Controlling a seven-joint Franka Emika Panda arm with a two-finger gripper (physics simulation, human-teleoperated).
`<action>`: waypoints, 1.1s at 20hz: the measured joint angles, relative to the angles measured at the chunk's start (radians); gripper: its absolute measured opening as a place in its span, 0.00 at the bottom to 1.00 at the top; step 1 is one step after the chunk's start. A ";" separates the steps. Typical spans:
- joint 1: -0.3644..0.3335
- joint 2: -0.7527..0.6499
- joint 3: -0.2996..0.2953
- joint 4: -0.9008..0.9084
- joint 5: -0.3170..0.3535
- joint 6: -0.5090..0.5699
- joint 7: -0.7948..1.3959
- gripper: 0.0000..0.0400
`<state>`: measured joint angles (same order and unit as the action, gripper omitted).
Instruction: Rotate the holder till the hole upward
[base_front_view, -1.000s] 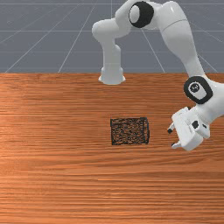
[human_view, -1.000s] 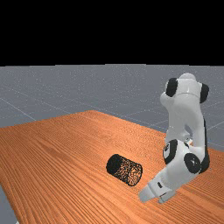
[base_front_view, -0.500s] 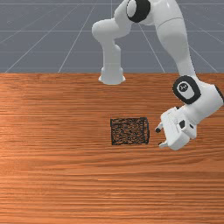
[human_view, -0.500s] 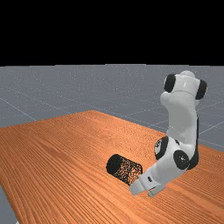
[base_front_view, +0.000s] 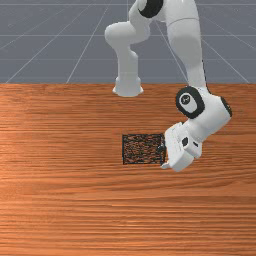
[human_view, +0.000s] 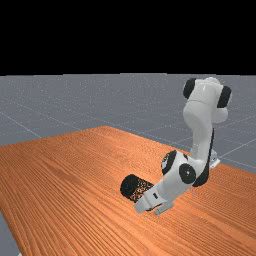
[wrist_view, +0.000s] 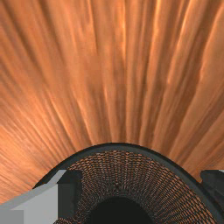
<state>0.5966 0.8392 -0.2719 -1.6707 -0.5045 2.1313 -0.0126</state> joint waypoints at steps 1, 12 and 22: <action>-0.006 -0.006 -0.003 -0.013 -0.003 0.013 -0.004 1.00; -0.024 -0.021 -0.026 -0.054 -0.030 0.051 -0.014 0.37; -0.137 -0.175 0.044 -0.181 0.086 0.155 -0.189 0.10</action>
<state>0.4594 0.6641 -0.2276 -1.8518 -0.4186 2.2861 -0.2014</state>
